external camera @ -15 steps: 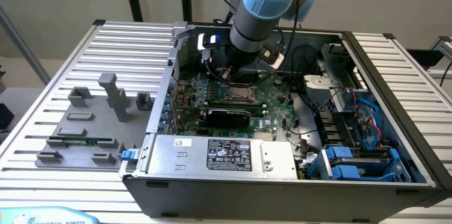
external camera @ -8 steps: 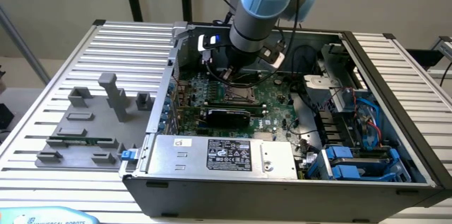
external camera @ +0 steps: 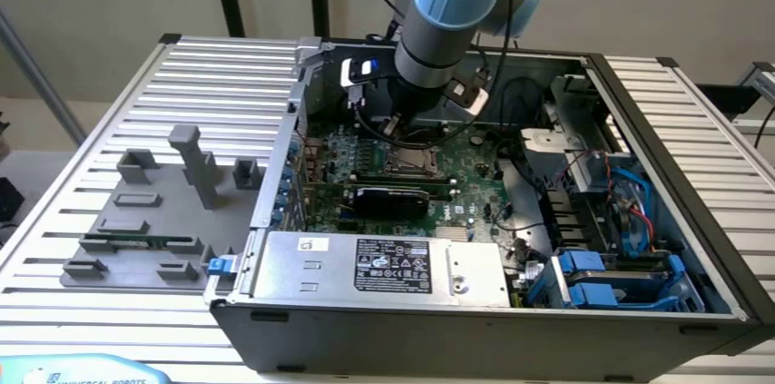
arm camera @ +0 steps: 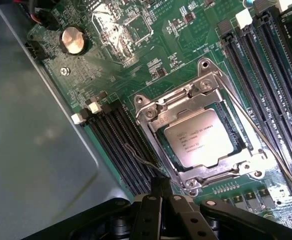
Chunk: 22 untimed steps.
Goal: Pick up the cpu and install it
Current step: 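Install the first cpu locking lever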
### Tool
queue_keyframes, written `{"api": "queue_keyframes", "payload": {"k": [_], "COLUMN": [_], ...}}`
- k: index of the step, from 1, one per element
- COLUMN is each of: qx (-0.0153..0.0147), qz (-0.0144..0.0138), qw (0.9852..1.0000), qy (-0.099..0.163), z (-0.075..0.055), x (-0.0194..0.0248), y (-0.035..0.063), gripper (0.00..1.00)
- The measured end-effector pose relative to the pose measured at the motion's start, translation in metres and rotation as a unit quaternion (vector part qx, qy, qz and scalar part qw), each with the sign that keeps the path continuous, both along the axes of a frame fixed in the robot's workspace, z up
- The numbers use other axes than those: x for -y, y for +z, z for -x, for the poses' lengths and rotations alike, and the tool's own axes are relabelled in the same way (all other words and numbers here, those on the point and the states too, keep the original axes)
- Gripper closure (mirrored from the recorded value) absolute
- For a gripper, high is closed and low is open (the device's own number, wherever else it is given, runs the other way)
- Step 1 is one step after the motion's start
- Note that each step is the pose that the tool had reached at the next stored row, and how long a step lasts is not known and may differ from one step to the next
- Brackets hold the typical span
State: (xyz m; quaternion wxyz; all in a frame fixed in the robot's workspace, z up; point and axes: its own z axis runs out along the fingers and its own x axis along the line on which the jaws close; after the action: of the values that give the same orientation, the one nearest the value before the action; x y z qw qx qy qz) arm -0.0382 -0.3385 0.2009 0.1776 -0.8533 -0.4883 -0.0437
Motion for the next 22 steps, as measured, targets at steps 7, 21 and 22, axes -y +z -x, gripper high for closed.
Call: {"api": "queue_keyframes", "payload": {"k": [7,21,22], "qx": [0.0000,-0.0001,-0.0001], "qz": [0.0036,0.0159,0.0159], "qw": [1.0000,0.9999,0.9999], "qy": [0.000,0.000,0.000], "z": [-0.001,-0.012,-0.012], "x": [0.0000,0.0001,0.0001], "y": [-0.0002,-0.0021,-0.0020], "gripper": [0.89,0.89,0.89]}}
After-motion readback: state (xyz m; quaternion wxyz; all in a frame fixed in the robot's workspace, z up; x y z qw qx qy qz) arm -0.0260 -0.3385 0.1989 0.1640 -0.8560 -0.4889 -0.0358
